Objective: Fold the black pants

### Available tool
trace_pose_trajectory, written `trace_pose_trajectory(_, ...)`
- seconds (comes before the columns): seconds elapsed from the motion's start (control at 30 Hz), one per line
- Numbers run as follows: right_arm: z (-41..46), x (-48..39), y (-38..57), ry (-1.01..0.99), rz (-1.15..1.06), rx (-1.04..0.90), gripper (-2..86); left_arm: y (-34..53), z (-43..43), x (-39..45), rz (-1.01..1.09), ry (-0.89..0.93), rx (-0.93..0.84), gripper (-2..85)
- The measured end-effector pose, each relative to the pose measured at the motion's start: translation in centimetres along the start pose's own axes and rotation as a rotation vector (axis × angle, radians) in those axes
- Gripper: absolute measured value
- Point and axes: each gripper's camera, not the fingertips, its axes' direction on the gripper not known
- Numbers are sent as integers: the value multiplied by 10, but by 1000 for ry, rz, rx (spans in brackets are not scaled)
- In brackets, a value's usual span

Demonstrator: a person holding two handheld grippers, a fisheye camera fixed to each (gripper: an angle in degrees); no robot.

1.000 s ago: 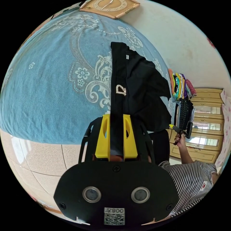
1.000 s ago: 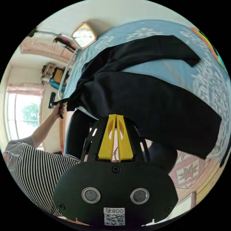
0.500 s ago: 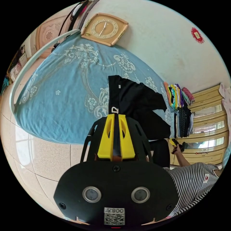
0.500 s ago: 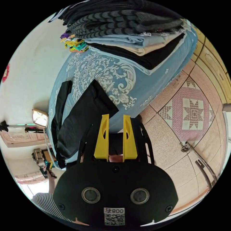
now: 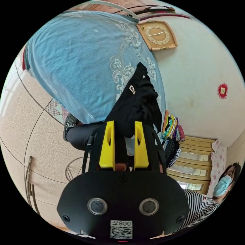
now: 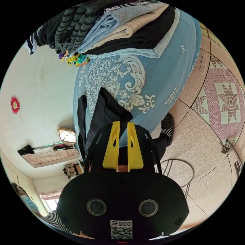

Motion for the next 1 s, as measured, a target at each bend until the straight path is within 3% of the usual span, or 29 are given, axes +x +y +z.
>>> trace_pose_trajectory(0.27,-26,2,-19,-53,-25,-7,18,1,24,-45,-136,234,-2,67)
trace_pose_trajectory(0.4,-44,-26,-37,-136,-118,-6,15,-12,10,-30,-71,373,130,27)
trace_pose_trajectory(0.73,-118,-160,-77,-103,-542,-6,12,-42,-36,58,335,216,185,17)
trace_pose_trajectory(0.93,-87,-97,-86,2,-373,-112,12,-30,25,12,152,12,30,20)
trace_pose_trajectory(1.0,-63,-68,-89,40,-247,-177,12,-23,50,-3,9,73,7,24)
